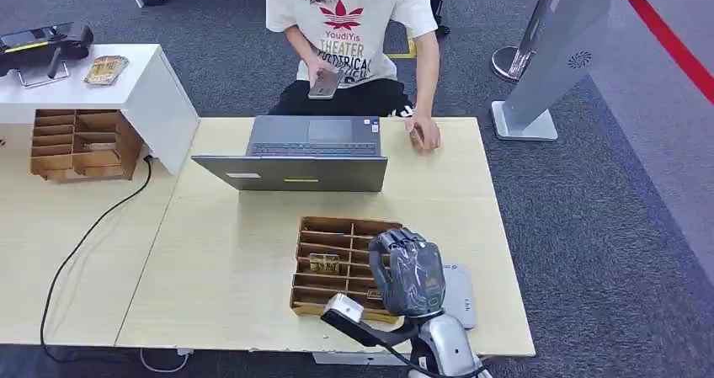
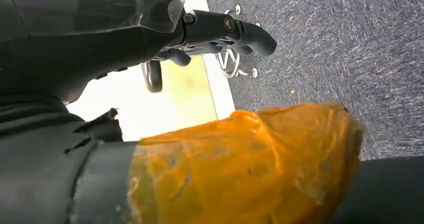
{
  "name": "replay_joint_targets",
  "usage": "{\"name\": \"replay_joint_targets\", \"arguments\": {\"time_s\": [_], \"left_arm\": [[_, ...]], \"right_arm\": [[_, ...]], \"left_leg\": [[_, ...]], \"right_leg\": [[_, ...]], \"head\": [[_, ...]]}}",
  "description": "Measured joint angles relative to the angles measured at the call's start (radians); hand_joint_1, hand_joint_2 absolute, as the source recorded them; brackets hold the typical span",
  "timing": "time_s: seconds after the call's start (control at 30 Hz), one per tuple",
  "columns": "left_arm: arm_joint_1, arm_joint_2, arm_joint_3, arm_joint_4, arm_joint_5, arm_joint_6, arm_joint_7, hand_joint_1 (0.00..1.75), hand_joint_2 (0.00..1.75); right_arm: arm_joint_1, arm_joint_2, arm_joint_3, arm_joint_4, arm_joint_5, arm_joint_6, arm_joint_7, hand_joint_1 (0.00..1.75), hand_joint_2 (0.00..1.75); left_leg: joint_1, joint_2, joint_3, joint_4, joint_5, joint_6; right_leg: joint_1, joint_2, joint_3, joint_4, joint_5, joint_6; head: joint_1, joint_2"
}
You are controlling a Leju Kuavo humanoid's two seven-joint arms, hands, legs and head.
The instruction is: Pass the card to the sensor for recognition and then transmit it.
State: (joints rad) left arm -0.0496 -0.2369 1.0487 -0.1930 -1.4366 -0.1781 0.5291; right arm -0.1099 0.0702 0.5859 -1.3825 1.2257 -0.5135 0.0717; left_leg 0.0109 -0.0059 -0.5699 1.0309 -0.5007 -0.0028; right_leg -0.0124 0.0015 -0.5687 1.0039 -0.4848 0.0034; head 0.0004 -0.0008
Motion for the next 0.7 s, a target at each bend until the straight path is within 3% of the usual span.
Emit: {"name": "replay_joint_targets", "arguments": {"time_s": [0.03, 0.07, 0.17, 0.43, 0.47, 0.5, 0.6, 0.63, 0.7], "left_arm": [[0.000, 0.000, 0.000, 0.000, -0.001, 0.000, 0.000, 0.00, 0.00], [0.000, 0.000, 0.000, 0.000, -0.001, 0.000, 0.000, 0.00, 0.00], [0.000, 0.000, 0.000, 0.000, -0.002, -0.001, 0.000, 0.00, 0.00], [0.000, 0.000, 0.000, 0.000, -0.004, -0.001, 0.001, 0.00, 0.00], [0.000, 0.000, 0.000, 0.000, -0.004, -0.001, 0.001, 0.00, 0.00], [0.000, 0.000, 0.000, 0.000, -0.004, -0.001, 0.001, 0.00, 0.00], [0.000, 0.000, 0.000, 0.000, -0.005, -0.001, 0.001, 0.00, 0.00], [0.000, 0.000, 0.000, 0.000, -0.005, -0.001, 0.001, 0.00, 0.00], [0.000, 0.000, 0.000, 0.000, -0.006, -0.001, 0.001, 0.00, 0.00]], "right_arm": [[-0.004, -0.001, 0.000, 0.004, 0.006, 0.000, 0.003, 1.08, 1.75], [-0.008, -0.001, -0.001, 0.007, 0.011, 0.000, 0.005, 0.86, 1.75], [-0.015, -0.003, -0.002, 0.016, 0.013, 0.000, 0.006, 1.20, 1.75], [-0.031, -0.005, -0.004, 0.037, 0.020, 0.003, 0.012, 1.29, 1.75], [-0.033, -0.006, -0.004, 0.040, 0.020, 0.003, 0.013, 1.20, 1.75], [-0.034, -0.006, -0.005, 0.042, 0.020, 0.005, 0.014, 1.26, 1.75], [-0.038, -0.006, -0.009, 0.051, 0.020, 0.011, 0.021, 1.20, 1.75], [-0.040, -0.006, -0.011, 0.054, 0.020, 0.012, 0.021, 1.06, 1.75], [-0.044, -0.006, -0.016, 0.061, 0.020, 0.016, 0.021, 0.96, 1.75]], "left_leg": [[0.000, 0.000, 0.000, 0.000, 0.000, 0.000], [0.000, 0.000, 0.000, 0.000, 0.000, 0.000], [0.000, 0.000, 0.000, 0.000, 0.000, 0.000], [0.000, 0.000, 0.000, 0.000, 0.000, 0.000], [0.000, 0.000, 0.000, 0.000, 0.000, 0.000], [0.000, 0.000, 0.000, 0.000, 0.000, 0.000], [0.000, 0.000, 0.000, 0.000, 0.000, 0.000], [0.000, 0.000, 0.000, 0.000, 0.000, 0.000], [0.000, 0.000, 0.000, 0.000, 0.000, 0.000]], "right_leg": [[0.000, 0.000, 0.000, 0.000, 0.000, 0.000], [0.000, 0.000, 0.000, 0.000, 0.000, 0.000], [0.000, 0.000, 0.000, 0.000, 0.000, 0.000], [0.000, 0.000, 0.000, 0.000, 0.000, 0.000], [0.000, 0.000, 0.000, 0.000, 0.000, 0.000], [0.000, 0.000, 0.000, 0.000, 0.000, 0.000], [0.000, 0.000, 0.000, 0.000, 0.000, 0.000], [0.000, 0.000, 0.000, 0.000, 0.000, 0.000], [0.000, 0.000, 0.000, 0.000, 0.000, 0.000]], "head": [[0.000, 0.000], [0.000, 0.000], [0.000, 0.000], [0.000, 0.000], [0.000, 0.000], [0.000, 0.000], [0.000, 0.000], [0.000, 0.000], [0.000, 0.000]]}}
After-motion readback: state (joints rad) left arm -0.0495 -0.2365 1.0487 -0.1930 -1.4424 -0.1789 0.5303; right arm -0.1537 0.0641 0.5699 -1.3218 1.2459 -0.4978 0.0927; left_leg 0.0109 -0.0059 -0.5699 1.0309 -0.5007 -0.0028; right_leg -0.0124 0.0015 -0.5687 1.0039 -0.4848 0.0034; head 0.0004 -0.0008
